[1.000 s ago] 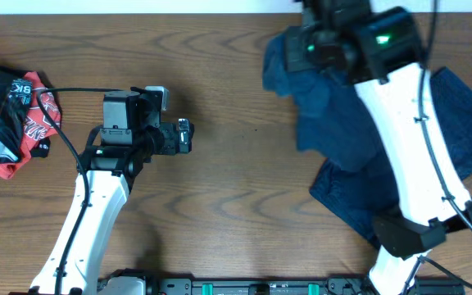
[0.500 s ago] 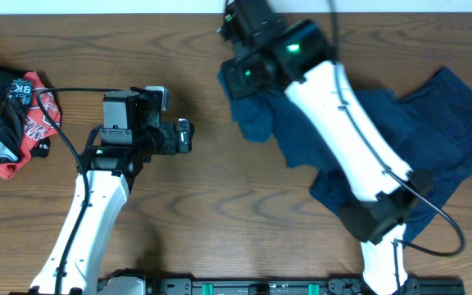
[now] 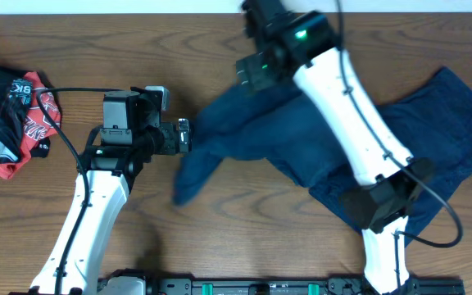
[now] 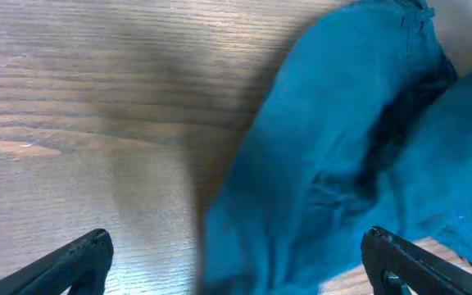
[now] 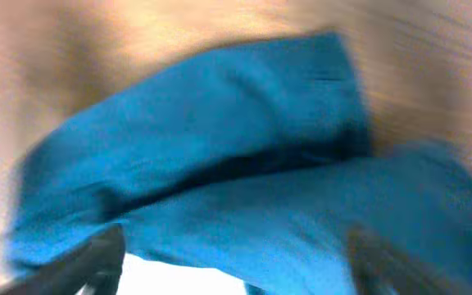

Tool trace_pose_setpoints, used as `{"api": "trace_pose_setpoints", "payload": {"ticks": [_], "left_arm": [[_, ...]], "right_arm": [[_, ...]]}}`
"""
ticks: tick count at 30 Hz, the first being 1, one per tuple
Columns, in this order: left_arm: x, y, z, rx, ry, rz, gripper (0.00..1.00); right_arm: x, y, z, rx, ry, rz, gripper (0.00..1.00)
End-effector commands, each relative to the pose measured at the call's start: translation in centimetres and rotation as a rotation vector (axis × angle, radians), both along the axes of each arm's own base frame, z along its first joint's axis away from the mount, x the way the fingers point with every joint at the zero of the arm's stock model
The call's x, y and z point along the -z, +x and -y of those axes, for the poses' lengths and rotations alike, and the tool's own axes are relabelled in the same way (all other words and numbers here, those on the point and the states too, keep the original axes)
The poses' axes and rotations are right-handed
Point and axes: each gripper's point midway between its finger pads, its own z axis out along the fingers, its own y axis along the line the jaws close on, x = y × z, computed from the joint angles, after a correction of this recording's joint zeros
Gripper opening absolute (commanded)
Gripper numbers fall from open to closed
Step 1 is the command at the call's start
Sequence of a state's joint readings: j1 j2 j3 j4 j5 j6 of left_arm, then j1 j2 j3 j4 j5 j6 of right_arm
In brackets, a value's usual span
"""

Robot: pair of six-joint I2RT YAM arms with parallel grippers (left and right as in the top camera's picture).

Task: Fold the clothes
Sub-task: 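Drag the jeans with the right gripper leftward onto the table center, then release the jeans and withdraw the right gripper to the right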

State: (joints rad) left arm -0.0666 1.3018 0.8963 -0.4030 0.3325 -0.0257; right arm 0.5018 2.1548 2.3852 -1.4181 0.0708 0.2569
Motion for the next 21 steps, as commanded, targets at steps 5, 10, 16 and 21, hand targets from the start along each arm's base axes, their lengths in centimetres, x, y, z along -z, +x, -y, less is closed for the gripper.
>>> {"api": "trace_pose_setpoints", "payload": {"ticks": [5, 10, 16, 21], "left_arm": [[-0.1, 0.3, -0.3, -0.013, 0.009, 0.004, 0.98], [-0.2, 0.4, -0.3, -0.012, 0.009, 0.007, 0.98], [-0.2, 0.4, -0.3, -0.012, 0.009, 0.008, 0.98], [-0.2, 0.4, -0.3, -0.013, 0.009, 0.008, 0.98]], "right_arm": [[-1.3, 2.1, 14.5, 0.413, 0.057, -0.061, 0.66], [3.2, 0.9, 20.6, 0.551, 0.04, -0.222, 0.32], [8.7, 0.1, 22.1, 0.543, 0.027, -0.317, 0.01], [13.3, -1.1, 22.1, 0.564, 0.015, -0.379, 0.01]]}}
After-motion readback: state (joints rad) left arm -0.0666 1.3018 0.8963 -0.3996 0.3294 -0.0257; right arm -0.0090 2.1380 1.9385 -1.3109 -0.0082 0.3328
